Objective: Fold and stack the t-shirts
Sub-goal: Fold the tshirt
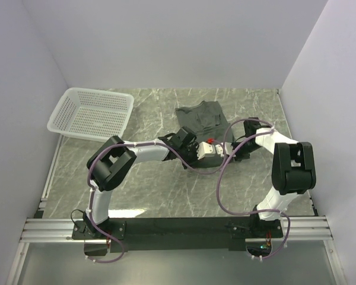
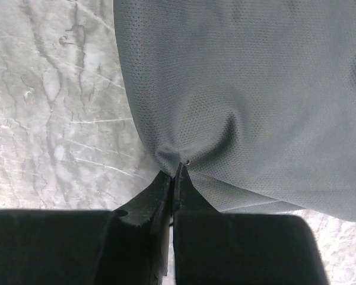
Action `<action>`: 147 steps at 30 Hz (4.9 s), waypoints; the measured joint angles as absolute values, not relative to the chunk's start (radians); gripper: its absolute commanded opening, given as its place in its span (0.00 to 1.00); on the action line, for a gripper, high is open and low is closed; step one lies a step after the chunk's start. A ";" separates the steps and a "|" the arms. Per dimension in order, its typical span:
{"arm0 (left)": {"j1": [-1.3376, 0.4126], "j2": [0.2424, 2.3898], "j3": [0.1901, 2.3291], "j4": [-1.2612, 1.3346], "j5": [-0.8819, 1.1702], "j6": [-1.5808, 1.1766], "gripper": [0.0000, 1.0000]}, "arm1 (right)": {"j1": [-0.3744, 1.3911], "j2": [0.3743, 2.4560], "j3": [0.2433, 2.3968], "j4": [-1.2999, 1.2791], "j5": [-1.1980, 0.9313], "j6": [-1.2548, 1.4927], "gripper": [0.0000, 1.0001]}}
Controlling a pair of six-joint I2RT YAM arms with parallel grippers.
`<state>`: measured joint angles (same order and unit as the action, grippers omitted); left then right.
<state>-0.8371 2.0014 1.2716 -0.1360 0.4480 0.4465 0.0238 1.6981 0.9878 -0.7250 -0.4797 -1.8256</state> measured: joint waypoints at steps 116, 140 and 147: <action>-1.071 1.502 0.845 -0.080 0.537 0.014 0.00 | 0.039 1.076 0.719 -1.323 -0.610 -1.723 0.00; -0.570 1.859 1.245 0.043 0.567 0.064 0.00 | 0.027 1.967 1.681 -1.126 -0.797 -1.212 0.00; -0.501 1.989 1.305 0.086 0.552 0.032 0.00 | 0.035 2.090 1.723 -0.964 -0.765 -0.965 0.00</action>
